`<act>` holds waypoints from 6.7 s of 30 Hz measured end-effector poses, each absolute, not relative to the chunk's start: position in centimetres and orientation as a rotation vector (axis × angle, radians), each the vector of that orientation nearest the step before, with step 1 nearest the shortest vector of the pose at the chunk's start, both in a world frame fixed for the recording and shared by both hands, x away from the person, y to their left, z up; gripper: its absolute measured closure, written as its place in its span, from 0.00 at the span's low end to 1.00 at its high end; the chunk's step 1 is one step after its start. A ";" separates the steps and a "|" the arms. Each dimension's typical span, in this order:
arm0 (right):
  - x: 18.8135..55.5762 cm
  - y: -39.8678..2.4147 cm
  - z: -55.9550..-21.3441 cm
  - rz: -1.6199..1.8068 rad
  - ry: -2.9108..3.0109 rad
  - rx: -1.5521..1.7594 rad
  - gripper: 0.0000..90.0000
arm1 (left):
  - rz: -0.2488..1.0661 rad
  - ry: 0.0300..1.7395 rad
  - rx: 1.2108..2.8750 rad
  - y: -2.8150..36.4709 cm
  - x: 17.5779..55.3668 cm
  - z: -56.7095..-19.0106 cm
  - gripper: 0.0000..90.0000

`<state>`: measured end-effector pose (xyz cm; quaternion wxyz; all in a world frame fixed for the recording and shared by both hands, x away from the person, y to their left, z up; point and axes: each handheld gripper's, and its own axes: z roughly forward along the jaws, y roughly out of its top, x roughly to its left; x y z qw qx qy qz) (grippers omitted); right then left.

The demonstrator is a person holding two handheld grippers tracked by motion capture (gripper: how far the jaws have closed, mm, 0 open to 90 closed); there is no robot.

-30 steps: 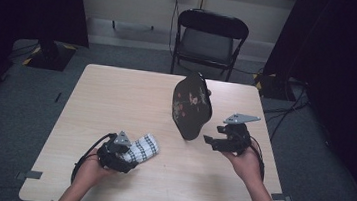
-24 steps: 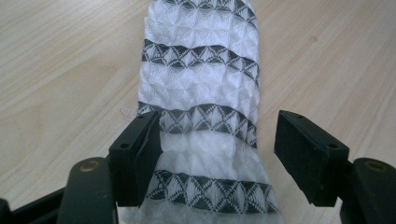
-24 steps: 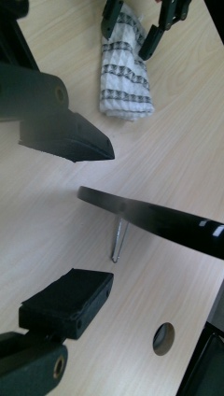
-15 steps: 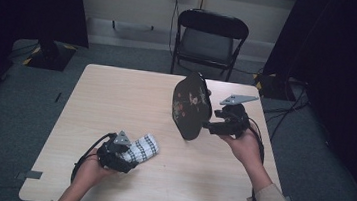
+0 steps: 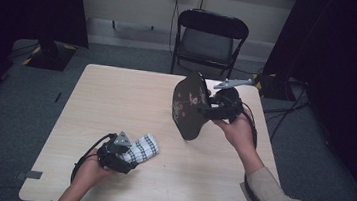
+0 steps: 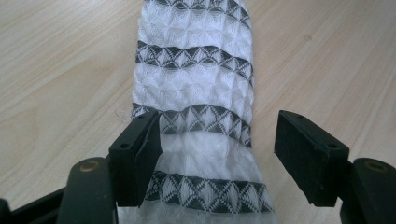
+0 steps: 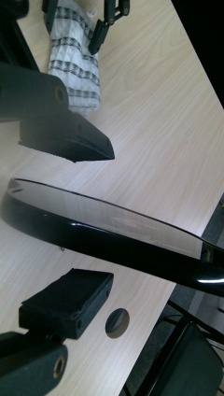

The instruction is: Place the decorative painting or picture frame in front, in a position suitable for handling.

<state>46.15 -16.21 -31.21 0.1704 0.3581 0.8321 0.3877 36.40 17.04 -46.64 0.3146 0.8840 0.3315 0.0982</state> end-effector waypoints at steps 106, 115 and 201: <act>44.7 -15.6 -32.0 1.239 2.284 1.252 0.90 | 0.290 0.836 2.358 16.3 36.0 -46.5 0.35; 44.3 -15.4 -32.5 1.201 2.283 1.236 0.87 | 0.287 0.829 2.368 16.1 36.0 -46.6 0.35; 37.8 -18.9 -42.7 1.341 2.288 1.121 0.75 | 0.305 0.982 2.323 17.1 36.7 -47.3 0.39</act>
